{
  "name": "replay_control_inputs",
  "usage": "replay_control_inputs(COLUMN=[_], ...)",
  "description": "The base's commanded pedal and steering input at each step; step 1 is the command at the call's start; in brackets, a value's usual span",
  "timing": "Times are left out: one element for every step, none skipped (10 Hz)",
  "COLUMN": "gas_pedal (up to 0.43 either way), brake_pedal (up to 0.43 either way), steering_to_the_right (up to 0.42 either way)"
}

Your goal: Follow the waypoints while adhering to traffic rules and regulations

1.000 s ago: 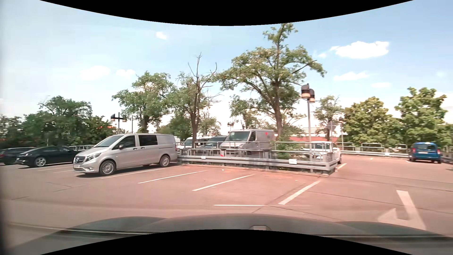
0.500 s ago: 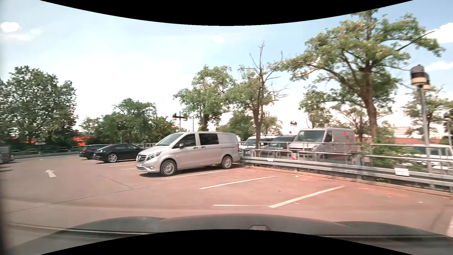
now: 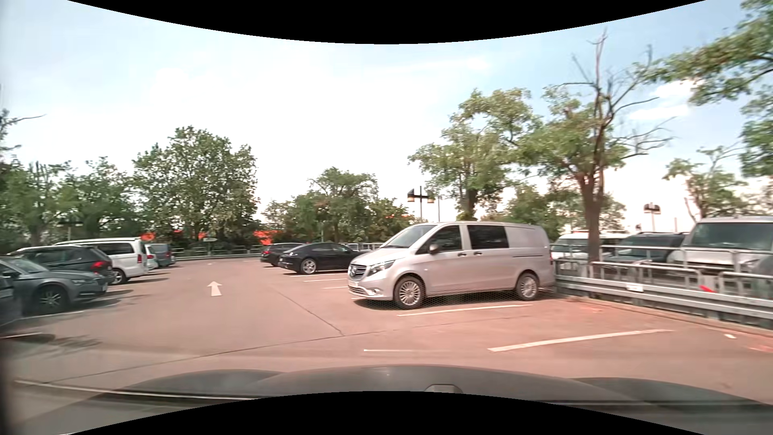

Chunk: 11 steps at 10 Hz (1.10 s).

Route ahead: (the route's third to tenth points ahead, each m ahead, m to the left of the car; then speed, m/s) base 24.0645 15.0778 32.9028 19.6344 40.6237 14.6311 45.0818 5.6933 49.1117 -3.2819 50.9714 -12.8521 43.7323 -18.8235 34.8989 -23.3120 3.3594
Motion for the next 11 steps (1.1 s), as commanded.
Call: replay_control_inputs(gas_pedal=[0.067, 0.067, 0.067, 0.067, 0.079, 0.087, 0.087, 0.087, 0.087, 0.098, 0.098], brake_pedal=[0.0, 0.0, 0.0, 0.0, 0.0, 0.0, 0.0, 0.0, 0.0, 0.0, 0.0], steering_to_the_right=[-0.685, -0.645, -0.604, -0.551, -0.499, -0.446, -0.382, -0.336, -0.277, -0.232, -0.198])
